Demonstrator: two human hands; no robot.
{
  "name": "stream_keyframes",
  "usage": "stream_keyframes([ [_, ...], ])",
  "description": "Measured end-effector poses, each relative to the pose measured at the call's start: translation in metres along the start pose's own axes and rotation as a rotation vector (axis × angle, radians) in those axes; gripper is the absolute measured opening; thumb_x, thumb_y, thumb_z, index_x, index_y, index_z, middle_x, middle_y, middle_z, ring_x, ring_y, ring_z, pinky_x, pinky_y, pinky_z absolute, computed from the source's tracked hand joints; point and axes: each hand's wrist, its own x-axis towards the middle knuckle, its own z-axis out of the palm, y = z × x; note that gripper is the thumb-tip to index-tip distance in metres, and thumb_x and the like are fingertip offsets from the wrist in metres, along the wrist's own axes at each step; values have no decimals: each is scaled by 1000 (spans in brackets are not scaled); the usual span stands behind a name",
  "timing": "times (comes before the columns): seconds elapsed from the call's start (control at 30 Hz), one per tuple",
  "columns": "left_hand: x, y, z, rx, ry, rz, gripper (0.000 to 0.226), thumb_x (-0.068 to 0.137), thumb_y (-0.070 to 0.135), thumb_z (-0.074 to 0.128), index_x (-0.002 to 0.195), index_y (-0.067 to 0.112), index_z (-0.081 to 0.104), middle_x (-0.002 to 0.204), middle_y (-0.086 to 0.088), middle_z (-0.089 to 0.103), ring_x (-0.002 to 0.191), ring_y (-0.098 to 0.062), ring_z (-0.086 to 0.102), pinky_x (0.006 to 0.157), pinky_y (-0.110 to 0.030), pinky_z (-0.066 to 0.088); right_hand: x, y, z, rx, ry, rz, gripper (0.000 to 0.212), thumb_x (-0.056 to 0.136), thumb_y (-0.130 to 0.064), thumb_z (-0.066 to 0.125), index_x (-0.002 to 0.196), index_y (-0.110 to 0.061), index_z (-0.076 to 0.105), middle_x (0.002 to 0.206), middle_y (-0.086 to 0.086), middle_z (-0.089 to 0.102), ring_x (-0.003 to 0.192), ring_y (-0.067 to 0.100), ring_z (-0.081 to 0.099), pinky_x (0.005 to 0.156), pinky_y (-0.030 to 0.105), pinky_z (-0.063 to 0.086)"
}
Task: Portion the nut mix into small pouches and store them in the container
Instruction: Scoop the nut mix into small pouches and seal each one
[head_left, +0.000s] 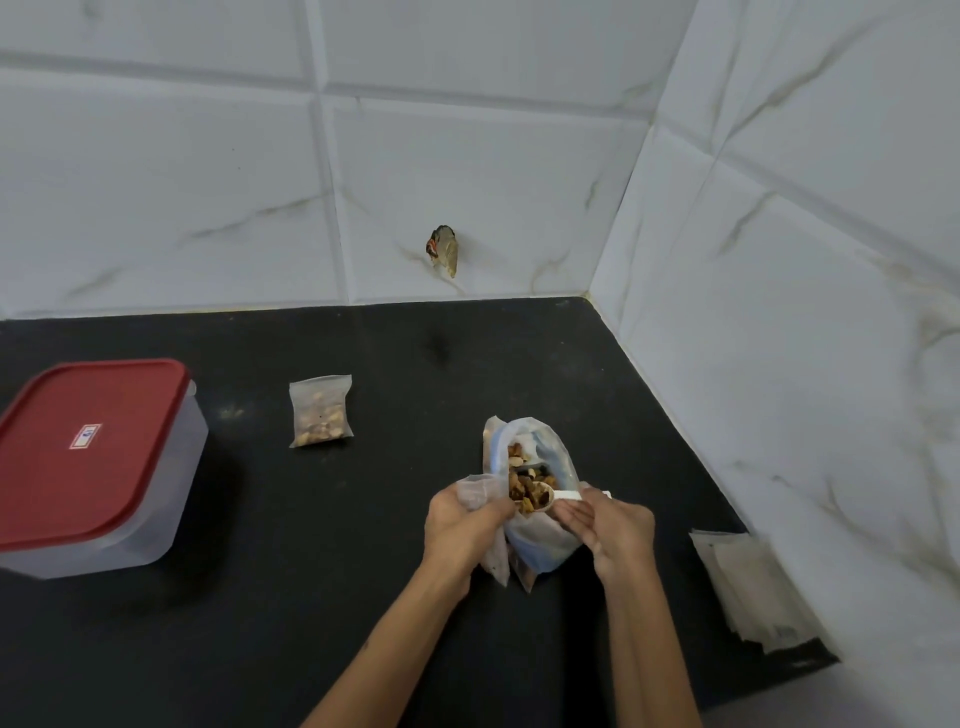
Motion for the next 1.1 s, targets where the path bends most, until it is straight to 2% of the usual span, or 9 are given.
stream_keyframes([
  [0.07,-2,0,0,24,-14,5,26,73,8,74,97,13,68,91,-10,72,88,-23,70,79,-48,58,-4,-2,-1,47,20,2,4,89,1,59,90,4,59,80,23,65,71,25,68,71,34,57],
  [0.1,-2,0,0,61,-11,29,30,72,12,76,101,14,66,92,-8,72,87,-21,70,78,-45,59,-5,-4,-1,57,31,-21,2,88,0,60,88,2,59,80,22,66,72,25,68,74,35,56],
  [0.2,-6,8,-4,252,61,199,35,71,28,81,97,20,59,92,2,66,84,-9,63,64,-24,52,-10,-12,0,55,39,-121,6,87,-2,63,81,-4,61,78,18,67,72,23,69,70,32,57],
  [0.23,-8,11,-5,312,97,273,37,70,33,82,95,22,56,92,5,64,85,-7,62,64,-22,49,-11,-14,0,52,36,-133,7,86,-2,63,81,-5,61,78,17,68,72,23,69,68,32,56],
  [0.37,-15,23,-6,403,146,462,42,69,30,81,99,25,53,95,9,60,88,-5,59,72,-24,53,-13,-13,0,55,48,-111,2,86,-3,63,85,-5,63,80,17,69,74,23,70,66,31,56],
  [0.63,-21,38,2,481,64,564,39,76,25,76,101,29,46,91,11,57,83,3,55,66,-12,47,-27,-31,-3,127,89,-184,4,86,-5,64,88,-3,62,83,18,69,73,23,70,63,30,56],
  [0.8,-24,45,9,496,17,557,32,82,25,70,101,27,44,95,9,57,87,-4,57,79,-23,52,-52,-48,-3,176,42,-254,3,87,-9,65,84,-8,63,79,13,70,70,20,71,60,28,58],
  [0.97,-24,50,14,486,17,584,36,79,27,72,103,24,46,92,8,58,84,-5,59,74,-25,54,-79,-52,10,76,-39,-496,5,87,-13,64,83,-12,65,72,7,72,66,17,72,60,26,59],
  [1.1,-22,52,17,430,33,554,38,74,30,74,102,22,49,88,7,61,79,-7,60,66,-25,53,-90,-45,18,-309,-53,-871,8,89,-22,61,93,-16,65,79,-1,71,70,8,70,64,20,57],
])
